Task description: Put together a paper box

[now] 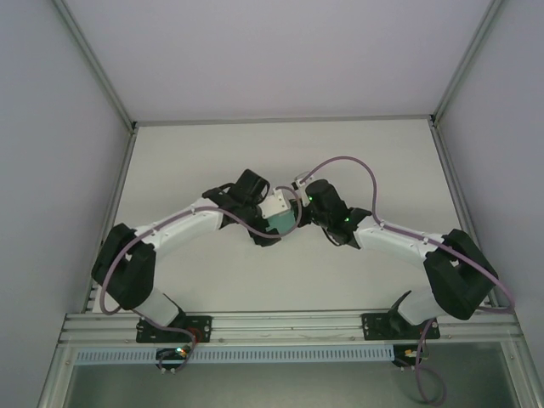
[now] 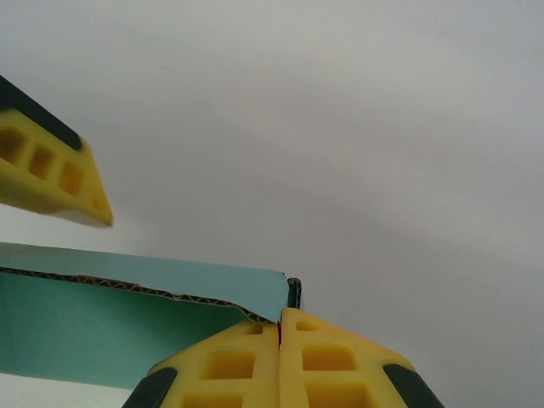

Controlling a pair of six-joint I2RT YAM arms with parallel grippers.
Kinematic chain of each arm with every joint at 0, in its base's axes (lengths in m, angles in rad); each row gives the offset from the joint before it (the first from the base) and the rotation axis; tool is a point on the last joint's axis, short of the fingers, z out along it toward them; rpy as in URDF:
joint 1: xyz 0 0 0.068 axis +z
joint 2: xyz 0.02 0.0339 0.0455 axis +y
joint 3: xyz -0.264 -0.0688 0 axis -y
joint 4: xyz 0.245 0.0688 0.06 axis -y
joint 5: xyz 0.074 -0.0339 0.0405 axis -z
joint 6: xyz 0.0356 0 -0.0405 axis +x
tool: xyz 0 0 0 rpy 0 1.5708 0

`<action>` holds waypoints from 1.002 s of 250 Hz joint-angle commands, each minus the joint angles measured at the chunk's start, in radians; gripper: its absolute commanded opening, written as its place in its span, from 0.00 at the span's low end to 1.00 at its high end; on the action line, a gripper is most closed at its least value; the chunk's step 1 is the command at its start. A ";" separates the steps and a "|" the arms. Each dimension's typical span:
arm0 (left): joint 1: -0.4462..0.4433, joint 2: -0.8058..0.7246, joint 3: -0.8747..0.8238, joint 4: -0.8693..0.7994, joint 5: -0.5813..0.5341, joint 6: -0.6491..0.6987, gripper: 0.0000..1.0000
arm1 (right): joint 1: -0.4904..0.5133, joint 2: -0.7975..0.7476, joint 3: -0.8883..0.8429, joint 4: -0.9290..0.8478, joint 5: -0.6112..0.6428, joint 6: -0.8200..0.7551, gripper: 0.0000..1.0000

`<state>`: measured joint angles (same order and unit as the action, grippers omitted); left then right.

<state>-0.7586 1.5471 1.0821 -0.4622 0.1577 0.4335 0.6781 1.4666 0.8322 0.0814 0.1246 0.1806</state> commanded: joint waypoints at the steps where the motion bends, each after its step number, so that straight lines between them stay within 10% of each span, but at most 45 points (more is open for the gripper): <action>1: 0.001 -0.087 -0.012 0.042 -0.077 -0.079 1.00 | 0.015 0.057 -0.018 -0.219 0.025 0.017 0.00; 53: 0.027 -0.224 -0.015 -0.073 -0.269 -0.350 0.99 | 0.017 0.041 -0.005 -0.272 0.052 0.087 0.00; 99: 0.036 -0.356 -0.097 -0.160 -0.312 -0.516 0.76 | 0.024 0.044 0.023 -0.337 0.032 0.183 0.00; 251: 0.061 -0.263 -0.090 -0.125 -0.257 -0.417 0.52 | 0.042 0.049 0.081 -0.394 -0.012 0.211 0.00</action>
<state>-0.7052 1.2537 0.9554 -0.5800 -0.0940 -0.0071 0.7082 1.4712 0.9329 -0.1398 0.1574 0.3679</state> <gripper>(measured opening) 0.540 0.041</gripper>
